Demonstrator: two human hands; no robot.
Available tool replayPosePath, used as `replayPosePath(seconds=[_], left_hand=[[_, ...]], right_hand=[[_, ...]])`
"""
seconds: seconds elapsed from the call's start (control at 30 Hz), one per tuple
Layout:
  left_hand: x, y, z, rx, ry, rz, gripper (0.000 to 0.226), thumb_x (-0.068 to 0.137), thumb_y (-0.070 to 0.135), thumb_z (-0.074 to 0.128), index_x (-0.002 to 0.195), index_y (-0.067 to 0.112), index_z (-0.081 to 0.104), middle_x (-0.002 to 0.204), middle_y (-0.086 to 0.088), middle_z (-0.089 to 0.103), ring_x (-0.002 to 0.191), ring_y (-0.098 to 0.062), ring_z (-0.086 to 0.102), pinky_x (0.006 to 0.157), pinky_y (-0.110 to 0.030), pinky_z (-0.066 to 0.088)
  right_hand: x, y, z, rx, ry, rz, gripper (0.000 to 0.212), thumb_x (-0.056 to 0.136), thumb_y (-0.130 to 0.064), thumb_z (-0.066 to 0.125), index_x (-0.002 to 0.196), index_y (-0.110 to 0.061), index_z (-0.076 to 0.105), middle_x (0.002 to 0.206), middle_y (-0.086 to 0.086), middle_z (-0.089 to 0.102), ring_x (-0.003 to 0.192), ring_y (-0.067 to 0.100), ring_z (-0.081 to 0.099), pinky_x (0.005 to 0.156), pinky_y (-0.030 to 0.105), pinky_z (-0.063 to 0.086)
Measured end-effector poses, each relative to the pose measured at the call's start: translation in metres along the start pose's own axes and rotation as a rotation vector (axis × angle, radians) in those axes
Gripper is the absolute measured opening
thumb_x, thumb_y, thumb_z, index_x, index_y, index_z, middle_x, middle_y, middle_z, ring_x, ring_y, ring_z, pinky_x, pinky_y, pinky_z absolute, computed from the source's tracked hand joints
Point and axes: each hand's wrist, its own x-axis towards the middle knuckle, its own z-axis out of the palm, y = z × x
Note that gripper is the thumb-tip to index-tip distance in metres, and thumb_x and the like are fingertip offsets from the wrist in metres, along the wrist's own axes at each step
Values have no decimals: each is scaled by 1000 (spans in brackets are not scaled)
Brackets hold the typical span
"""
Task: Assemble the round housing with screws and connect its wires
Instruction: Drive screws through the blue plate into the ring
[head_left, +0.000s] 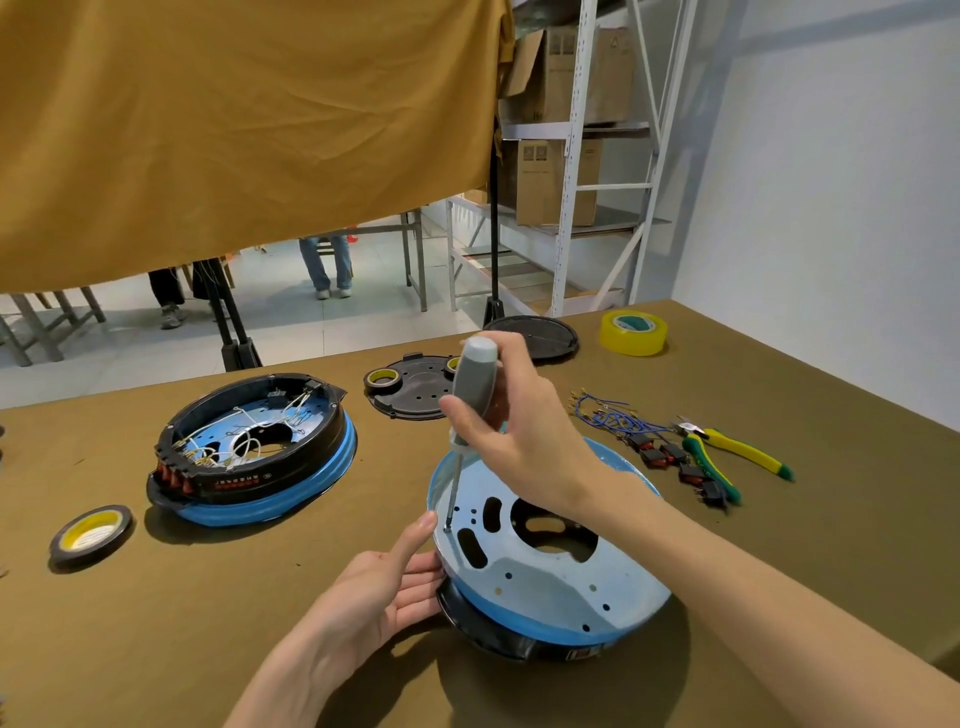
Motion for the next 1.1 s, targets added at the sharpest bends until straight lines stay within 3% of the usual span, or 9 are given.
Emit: replayPosePath(seconds=[0.13,0.2,0.43,0.57,0.67,0.8,0.93,1.0,1.1], left_hand=[[-4,0,-2,-8,-28,-26,94,56,57,86,123,-5,61,109,-22,77,102,-32,76,87,-41,64],[-5,0,-2,-14,-29,-32,94,56,56,86,123,-5,61,109,-22,77,102,-32,76,89,-41,63],[-7,1,-4,-62,-72,-55,86,62,50,85,121,-8,61,110,-26,75,102,-35,76,81,-39,64],[-7,2,-4,-68,-85,-63,84,64,49,85,120,-8,62,110,-26,75,102,-35,76,77,-38,65],[-7,2,-5,-75,-93,-70,81,68,47,84,121,-8,61,111,-26,75,103,-35,76,78,-38,65],[-8,2,-4,-66,-93,-73,81,69,48,83,122,-9,61,111,-26,75,103,-35,76,77,-37,65],[-9,2,-3,-48,-87,-72,84,65,50,84,122,-8,62,111,-25,75,103,-34,76,77,-37,65],[-8,2,-3,-43,-90,-71,83,68,50,82,124,-8,61,112,-25,75,104,-35,76,78,-37,65],[-8,1,-3,-40,-83,-81,81,73,49,80,127,-7,59,113,-25,75,105,-34,75,83,-39,64]], right_hand=[[7,-14,1,-51,-134,-54,52,100,-23,65,140,-26,31,83,3,62,69,21,66,59,41,55],[9,-20,-1,-78,-155,-49,46,100,-22,65,134,-23,34,80,3,62,67,20,67,57,43,54],[23,-39,-10,-566,-152,-20,43,95,-49,68,109,-17,42,85,-2,65,71,22,64,60,39,55],[33,-53,-21,-566,-274,125,33,95,-44,68,100,-18,48,84,-6,58,72,15,57,60,34,47],[37,-61,-28,-588,-331,110,22,95,-35,70,104,-19,57,70,-15,55,64,3,54,57,25,41],[38,-70,-20,-905,-387,67,38,100,-56,54,109,-20,56,80,-3,60,73,18,58,60,33,45],[52,-80,-32,-703,-612,248,35,93,-35,66,118,-20,47,92,-1,58,81,20,58,57,33,42],[52,-80,-26,-773,-566,186,28,96,-32,63,113,-17,47,86,1,57,74,20,55,53,32,38],[49,-78,-10,-952,-499,94,35,101,-50,54,106,-17,44,80,0,49,67,17,48,52,31,30]])
